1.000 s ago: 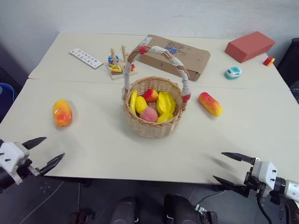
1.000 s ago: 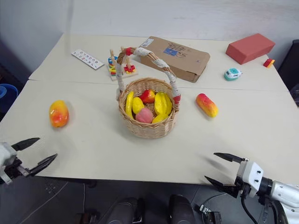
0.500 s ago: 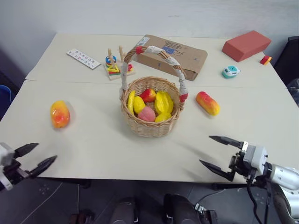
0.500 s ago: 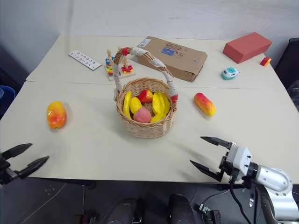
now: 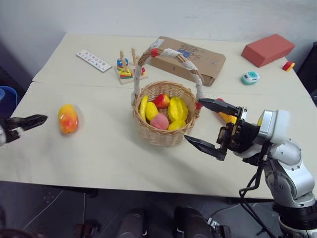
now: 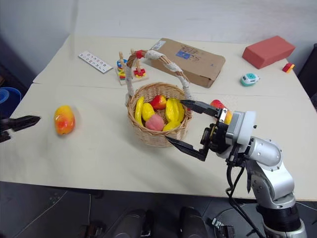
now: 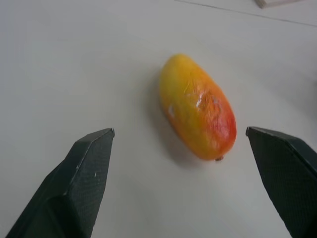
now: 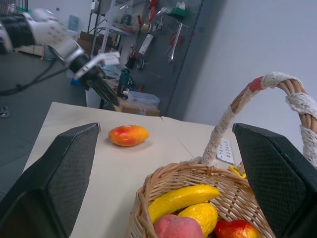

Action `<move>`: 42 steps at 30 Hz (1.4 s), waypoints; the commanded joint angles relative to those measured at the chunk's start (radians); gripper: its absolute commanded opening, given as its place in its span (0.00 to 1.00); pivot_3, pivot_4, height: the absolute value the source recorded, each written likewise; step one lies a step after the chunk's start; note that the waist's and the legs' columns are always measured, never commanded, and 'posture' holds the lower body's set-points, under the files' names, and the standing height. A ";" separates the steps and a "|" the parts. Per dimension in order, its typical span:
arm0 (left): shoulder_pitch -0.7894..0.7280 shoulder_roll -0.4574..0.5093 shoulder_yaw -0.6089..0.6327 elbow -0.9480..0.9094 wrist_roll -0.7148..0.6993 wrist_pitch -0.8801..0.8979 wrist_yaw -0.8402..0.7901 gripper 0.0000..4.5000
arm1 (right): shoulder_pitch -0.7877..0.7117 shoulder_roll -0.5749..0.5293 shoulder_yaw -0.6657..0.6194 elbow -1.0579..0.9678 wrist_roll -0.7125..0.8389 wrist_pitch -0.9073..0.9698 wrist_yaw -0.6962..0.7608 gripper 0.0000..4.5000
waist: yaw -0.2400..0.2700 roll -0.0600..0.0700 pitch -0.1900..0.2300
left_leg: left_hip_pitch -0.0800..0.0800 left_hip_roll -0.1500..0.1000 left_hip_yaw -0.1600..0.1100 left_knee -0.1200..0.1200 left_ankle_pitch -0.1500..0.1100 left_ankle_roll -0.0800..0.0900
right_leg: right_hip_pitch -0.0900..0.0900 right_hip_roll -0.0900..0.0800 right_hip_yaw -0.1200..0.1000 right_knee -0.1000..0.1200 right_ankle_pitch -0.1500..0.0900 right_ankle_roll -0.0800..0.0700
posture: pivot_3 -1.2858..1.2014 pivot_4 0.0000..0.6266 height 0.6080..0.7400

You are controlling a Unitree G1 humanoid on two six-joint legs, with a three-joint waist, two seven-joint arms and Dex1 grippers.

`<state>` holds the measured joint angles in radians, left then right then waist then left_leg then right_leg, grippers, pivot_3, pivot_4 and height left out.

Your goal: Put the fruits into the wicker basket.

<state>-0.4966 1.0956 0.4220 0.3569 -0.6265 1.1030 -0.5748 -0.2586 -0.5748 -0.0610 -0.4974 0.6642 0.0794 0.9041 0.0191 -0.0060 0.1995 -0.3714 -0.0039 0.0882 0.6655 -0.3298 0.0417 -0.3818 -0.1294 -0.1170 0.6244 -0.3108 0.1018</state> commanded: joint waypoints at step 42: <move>-0.302 -0.546 -0.424 -0.487 0.040 -0.241 -0.179 0.69 | 0.362 -0.013 -0.158 -0.085 -0.170 -0.050 -0.111 1.00 | -0.011 -0.006 -0.002 | -0.015 0.002 0.005 0.016 0.002 0.005 | -0.012 0.001 0.001 0.005 0.002 0.004 | 0.52 0.24 1.00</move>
<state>-0.7762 0.5481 -0.0276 -0.1037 -0.5645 0.8600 -0.7509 0.0997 -0.5885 -0.2012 -0.5241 0.4906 0.0330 0.8073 0.0079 -0.0122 0.1977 -0.3870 -0.0017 0.0931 0.6819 -0.3278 0.0459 -0.3933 -0.1278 -0.1165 0.6289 -0.3088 0.1057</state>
